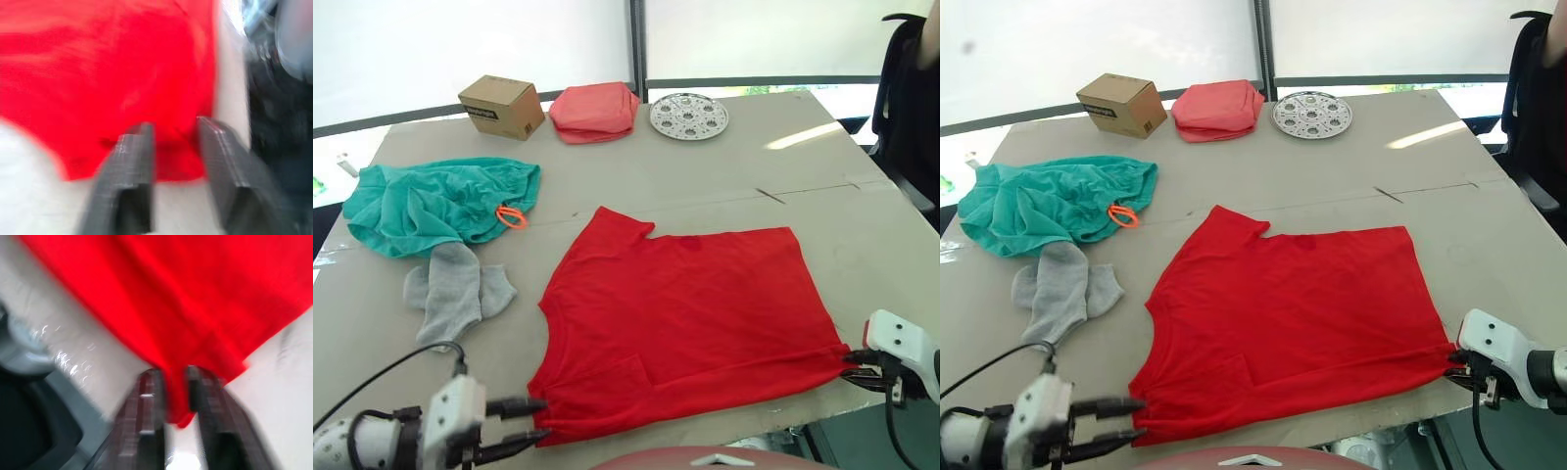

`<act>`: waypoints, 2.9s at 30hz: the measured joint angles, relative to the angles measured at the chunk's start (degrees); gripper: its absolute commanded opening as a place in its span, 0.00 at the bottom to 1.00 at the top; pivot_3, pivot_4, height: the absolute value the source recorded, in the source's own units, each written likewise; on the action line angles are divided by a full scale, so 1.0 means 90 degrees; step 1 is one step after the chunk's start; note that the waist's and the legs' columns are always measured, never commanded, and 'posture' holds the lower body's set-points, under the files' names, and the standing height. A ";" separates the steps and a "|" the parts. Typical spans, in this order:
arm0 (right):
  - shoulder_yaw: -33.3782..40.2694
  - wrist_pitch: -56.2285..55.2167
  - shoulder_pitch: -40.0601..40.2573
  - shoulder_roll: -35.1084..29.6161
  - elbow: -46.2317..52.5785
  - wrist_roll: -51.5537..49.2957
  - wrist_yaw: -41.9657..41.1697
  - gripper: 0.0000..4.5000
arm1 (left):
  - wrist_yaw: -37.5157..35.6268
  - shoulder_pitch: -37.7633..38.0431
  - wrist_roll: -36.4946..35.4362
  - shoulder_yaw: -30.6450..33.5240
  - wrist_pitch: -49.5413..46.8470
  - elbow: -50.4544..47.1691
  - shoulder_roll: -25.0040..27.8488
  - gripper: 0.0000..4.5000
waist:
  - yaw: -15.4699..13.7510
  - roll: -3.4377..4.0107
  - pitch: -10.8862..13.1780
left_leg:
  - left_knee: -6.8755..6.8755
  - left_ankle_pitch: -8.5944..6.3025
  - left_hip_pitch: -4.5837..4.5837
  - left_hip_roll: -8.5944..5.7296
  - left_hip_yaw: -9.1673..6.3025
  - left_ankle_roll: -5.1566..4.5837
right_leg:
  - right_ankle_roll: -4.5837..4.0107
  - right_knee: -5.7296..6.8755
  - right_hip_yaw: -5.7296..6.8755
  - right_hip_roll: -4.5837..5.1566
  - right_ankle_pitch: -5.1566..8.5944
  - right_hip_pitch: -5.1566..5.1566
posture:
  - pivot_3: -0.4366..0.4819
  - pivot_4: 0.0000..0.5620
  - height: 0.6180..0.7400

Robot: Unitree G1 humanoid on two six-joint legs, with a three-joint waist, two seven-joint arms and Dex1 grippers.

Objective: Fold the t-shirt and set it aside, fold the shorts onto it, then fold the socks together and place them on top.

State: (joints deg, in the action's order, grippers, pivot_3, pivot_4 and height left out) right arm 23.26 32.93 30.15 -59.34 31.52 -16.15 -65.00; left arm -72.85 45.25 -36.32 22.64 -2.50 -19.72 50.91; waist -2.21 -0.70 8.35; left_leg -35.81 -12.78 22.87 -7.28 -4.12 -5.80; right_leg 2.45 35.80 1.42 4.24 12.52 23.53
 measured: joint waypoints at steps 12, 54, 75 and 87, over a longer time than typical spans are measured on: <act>0.0395 0.0518 -0.2781 0.1787 0.0042 -0.2490 0.1002 0.96 | 0.3395 -0.5270 -0.2423 -0.0270 -0.4594 0.0775 0.0442 1.00 | 0.0000 -0.0008 0.0035 | -0.0031 0.0003 -0.0008 -0.0001 -0.0001 0.0005 | 0.0007 0.0000 0.0010 -0.0003 -0.0002 -0.0008 | 0.48 0.27 1.00; -0.3309 0.2088 -0.6112 0.1072 -0.2045 0.0381 0.3151 0.98 | 0.1787 -0.8153 0.1889 -0.2182 -0.1440 0.3572 -0.1583 0.01 | 0.0161 -0.0036 0.0019 | -0.0058 0.0012 0.0008 -0.0007 -0.0018 0.0058 | -0.0008 -0.0006 0.0018 -0.0008 -0.0058 0.0006 | 0.48 0.27 1.00; -0.5105 0.1525 -0.8937 0.1967 -0.6339 0.1481 0.1476 0.82 | 0.2046 -0.4846 0.0480 -0.1032 -0.2734 -0.0537 -0.1152 0.00 | 0.0151 -0.0019 0.0028 | -0.0057 0.0013 0.0003 -0.0007 -0.0015 0.0060 | -0.0026 -0.0007 0.0017 -0.0011 -0.0059 0.0002 | 0.48 0.27 1.00; -0.5109 0.1291 -0.9591 0.2267 -0.7682 0.1929 0.0959 0.82 | 0.2133 -0.4623 0.0459 -0.0942 -0.2466 -0.0535 -0.1155 0.00 | 0.0146 -0.0017 0.0027 | -0.0054 0.0015 0.0000 -0.0007 -0.0015 0.0064 | -0.0020 -0.0007 0.0017 -0.0016 -0.0065 0.0002 | 0.48 0.27 1.00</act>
State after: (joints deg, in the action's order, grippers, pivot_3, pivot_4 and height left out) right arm -22.72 44.54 -56.16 -38.94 -37.61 1.21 -56.37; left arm -53.65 3.64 -32.19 14.16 -24.69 -24.54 40.51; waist -0.89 -0.85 8.59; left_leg -36.29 -12.65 22.87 -7.35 -4.26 -5.22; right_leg 2.26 35.74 1.57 4.10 11.94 23.56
